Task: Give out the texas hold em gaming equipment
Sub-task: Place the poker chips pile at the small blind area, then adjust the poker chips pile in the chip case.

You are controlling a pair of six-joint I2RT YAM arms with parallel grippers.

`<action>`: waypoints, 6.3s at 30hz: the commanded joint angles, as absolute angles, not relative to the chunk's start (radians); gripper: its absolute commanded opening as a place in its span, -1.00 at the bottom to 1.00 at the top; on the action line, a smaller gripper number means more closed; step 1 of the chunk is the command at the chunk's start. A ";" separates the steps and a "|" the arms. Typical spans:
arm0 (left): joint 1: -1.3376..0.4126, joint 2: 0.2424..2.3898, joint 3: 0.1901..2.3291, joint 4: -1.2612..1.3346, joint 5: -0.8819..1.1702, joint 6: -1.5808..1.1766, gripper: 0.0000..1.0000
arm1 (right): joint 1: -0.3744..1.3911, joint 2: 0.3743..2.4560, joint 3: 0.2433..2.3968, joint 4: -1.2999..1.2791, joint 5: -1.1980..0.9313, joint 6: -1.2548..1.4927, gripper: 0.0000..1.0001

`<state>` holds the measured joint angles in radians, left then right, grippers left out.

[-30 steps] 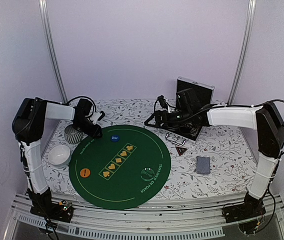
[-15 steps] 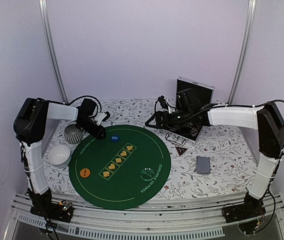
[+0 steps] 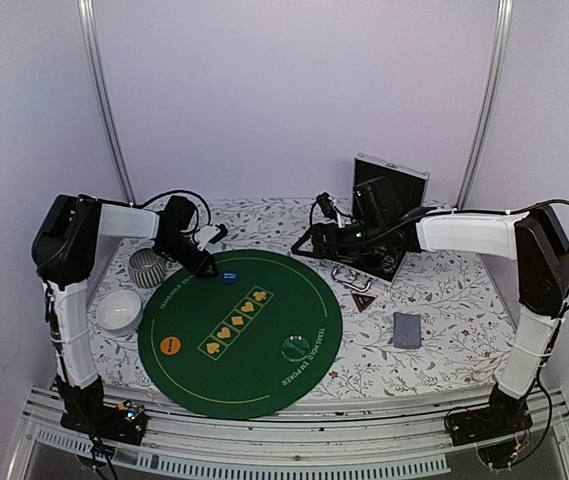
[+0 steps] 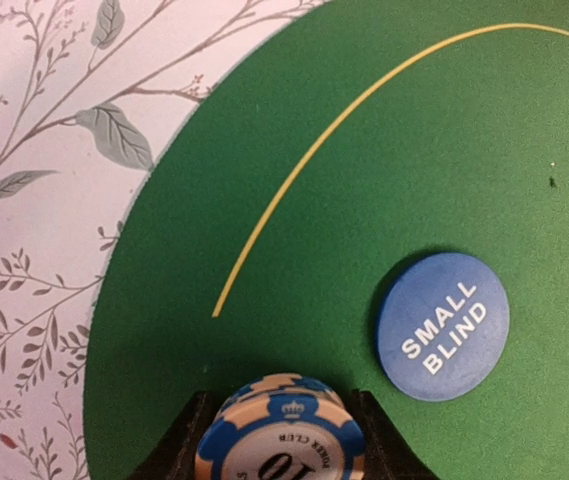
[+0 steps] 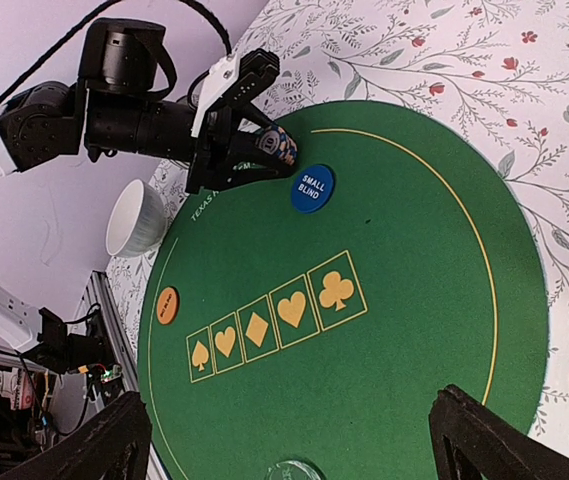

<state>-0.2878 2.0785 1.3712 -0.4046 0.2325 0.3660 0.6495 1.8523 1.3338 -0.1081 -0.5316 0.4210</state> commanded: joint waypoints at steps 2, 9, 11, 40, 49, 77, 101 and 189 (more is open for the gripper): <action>-0.280 2.100 1.393 -0.412 0.277 0.371 -0.59 | 0.654 1.806 1.340 -0.118 -0.514 0.404 0.98; -0.278 2.099 1.388 -0.406 0.275 0.358 -0.06 | 0.653 1.800 1.344 -0.122 -0.516 0.404 0.98; -0.277 2.092 1.379 -0.397 0.273 0.356 0.03 | 0.654 1.797 1.344 -0.122 -0.513 0.402 0.98; -0.300 1.453 1.237 -0.252 0.198 0.082 0.81 | 0.543 1.642 1.437 -0.468 0.061 -0.065 0.84; -0.301 1.188 0.951 -0.148 0.200 0.034 0.90 | 0.441 1.820 1.449 -0.660 0.171 -0.088 0.60; -0.302 1.183 0.861 -0.113 0.194 0.052 0.95 | 0.439 2.184 1.676 -0.792 0.281 -0.200 -0.07; -0.301 1.198 0.857 -0.115 0.232 0.051 0.95 | 0.471 2.141 1.656 -0.836 0.227 -0.117 -0.22; -0.302 1.210 0.848 -0.117 0.252 0.058 0.96 | 0.359 2.156 1.649 -0.553 -0.072 -0.402 -0.17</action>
<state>-0.2909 1.2003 0.8593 -0.1322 0.2394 0.0521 0.3424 2.1426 1.6428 -0.6342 -0.0566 -0.3786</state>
